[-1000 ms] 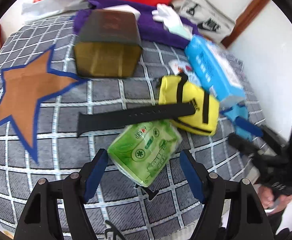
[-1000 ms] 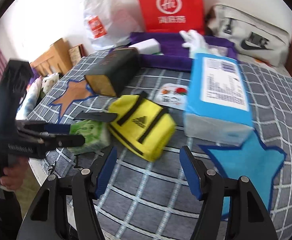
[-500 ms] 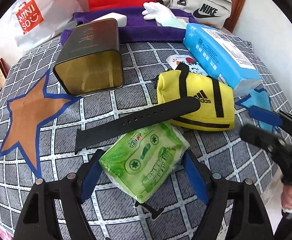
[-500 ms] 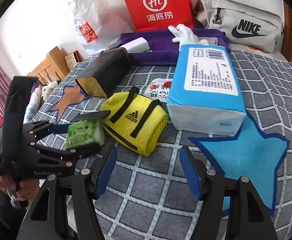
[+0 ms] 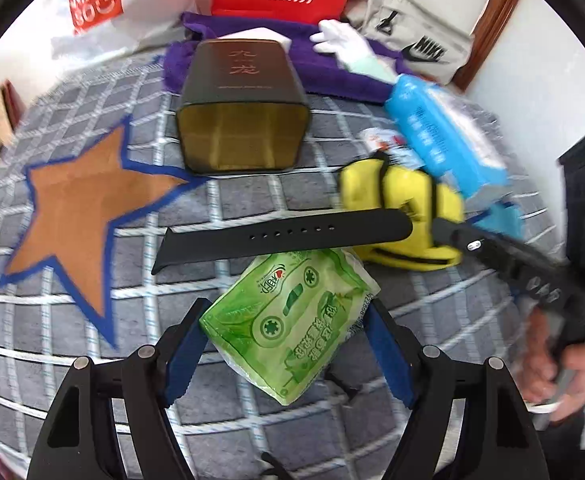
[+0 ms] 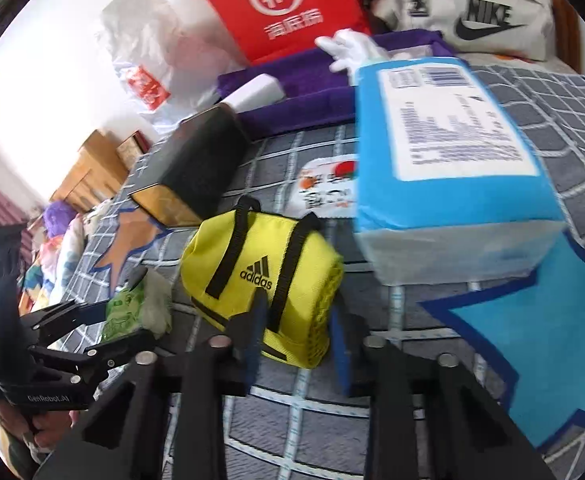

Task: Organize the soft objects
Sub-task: 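Grasp the green tissue pack with the left tool while the right grasps the yellow bag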

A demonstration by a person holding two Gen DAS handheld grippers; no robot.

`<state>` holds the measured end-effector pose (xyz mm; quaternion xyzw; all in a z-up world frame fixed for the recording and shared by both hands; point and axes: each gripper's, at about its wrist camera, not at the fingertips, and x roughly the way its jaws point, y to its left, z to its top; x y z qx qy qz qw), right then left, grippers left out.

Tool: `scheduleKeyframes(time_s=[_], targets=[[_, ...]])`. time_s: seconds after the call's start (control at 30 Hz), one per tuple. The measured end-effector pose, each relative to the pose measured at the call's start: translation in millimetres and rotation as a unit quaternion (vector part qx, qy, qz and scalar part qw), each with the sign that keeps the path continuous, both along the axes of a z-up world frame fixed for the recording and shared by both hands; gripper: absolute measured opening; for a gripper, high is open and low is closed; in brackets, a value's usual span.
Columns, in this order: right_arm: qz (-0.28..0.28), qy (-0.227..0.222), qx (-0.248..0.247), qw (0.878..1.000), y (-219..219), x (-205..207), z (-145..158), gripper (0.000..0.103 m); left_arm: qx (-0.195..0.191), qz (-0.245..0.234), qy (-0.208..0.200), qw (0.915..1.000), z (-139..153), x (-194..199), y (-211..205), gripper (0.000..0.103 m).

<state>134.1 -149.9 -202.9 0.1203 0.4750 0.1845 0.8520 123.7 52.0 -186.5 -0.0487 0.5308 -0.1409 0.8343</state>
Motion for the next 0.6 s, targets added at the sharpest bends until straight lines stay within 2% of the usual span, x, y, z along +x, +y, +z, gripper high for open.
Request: scheduleKeyframes(time_s=[0.07, 0.2, 0.3, 0.43, 0.6], targets=[[0.011, -0.011, -0.019, 1.0, 1.7, -6.7, 5.9, 0.019, -0.037, -0.001, 0.003, 0.9993, 3.4, -0.9, 3.6, 0.076], [0.014, -0.014, -0.046, 0.999, -9.8, -22.4, 15.4, 0.019, -0.05, -0.004, -0.009, 0.9987, 14.2, -5.9, 0.9, 0.076], [0.014, -0.012, -0.064, 0.998, -24.6, -35.7, 20.5, 0.019, -0.074, -0.017, -0.016, 0.997, 23.7, -11.6, -2.3, 0.076], [0.005, -0.016, -0.082, 0.997, -44.5, -52.0, 23.3, 0.019, -0.06, -0.019, -0.032, 0.9975, 35.0, -16.0, -12.1, 0.076], [-0.017, -0.014, -0.079, 0.997, -69.7, -63.4, 22.4, 0.019, -0.055, -0.022, -0.046, 0.9972, 47.1, -22.6, -17.4, 0.076]])
